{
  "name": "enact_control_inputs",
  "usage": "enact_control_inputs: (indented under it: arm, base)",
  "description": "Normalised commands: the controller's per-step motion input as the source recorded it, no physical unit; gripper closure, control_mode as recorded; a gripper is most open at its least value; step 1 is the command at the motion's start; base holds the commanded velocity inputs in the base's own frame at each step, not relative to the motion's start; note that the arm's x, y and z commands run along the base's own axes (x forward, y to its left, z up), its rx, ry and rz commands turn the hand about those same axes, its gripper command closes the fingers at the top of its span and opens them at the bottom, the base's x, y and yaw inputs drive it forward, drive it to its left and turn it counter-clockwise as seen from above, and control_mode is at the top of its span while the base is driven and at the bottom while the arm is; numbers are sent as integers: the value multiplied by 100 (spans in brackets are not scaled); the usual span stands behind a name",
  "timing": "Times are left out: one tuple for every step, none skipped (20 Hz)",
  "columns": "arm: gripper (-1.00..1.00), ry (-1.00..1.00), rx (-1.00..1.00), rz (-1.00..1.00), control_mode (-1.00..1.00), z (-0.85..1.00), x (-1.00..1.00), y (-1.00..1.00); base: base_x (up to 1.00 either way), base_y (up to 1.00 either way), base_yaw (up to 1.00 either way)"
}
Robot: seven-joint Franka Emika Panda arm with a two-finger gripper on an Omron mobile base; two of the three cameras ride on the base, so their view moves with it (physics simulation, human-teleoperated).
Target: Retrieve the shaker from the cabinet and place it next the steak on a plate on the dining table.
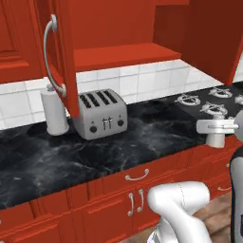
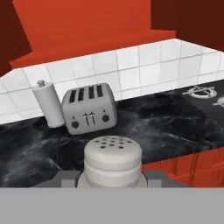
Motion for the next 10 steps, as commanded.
enact_control_inputs:
  arm:
    - [100, 0, 0, 0, 100, 0, 0, 0]
    - [100, 0, 0, 0, 100, 0, 0, 0]
    - [100, 0, 0, 0, 100, 0, 0, 0]
    - [100, 0, 0, 0, 100, 0, 0, 0]
    - [100, 0, 0, 0, 100, 0, 0, 0]
    - [100, 0, 0, 0, 100, 0, 0, 0]
    - [100, 0, 0, 0, 100, 0, 0, 0]
    - [100, 0, 0, 0, 100, 0, 0, 0]
    - [100, 0, 0, 0, 100, 0, 0, 0]
    - [100, 0, 0, 0, 100, 0, 0, 0]
  base:
    - [0, 0, -100]
    - [0, 0, -100]
    - [0, 0, -100]
    - [0, 0, -100]
    - [0, 0, -100]
    - [0, 0, -100]
    - [0, 0, -100]
    - [0, 0, -100]
    - [0, 0, -100]
    - [0, 0, -100]
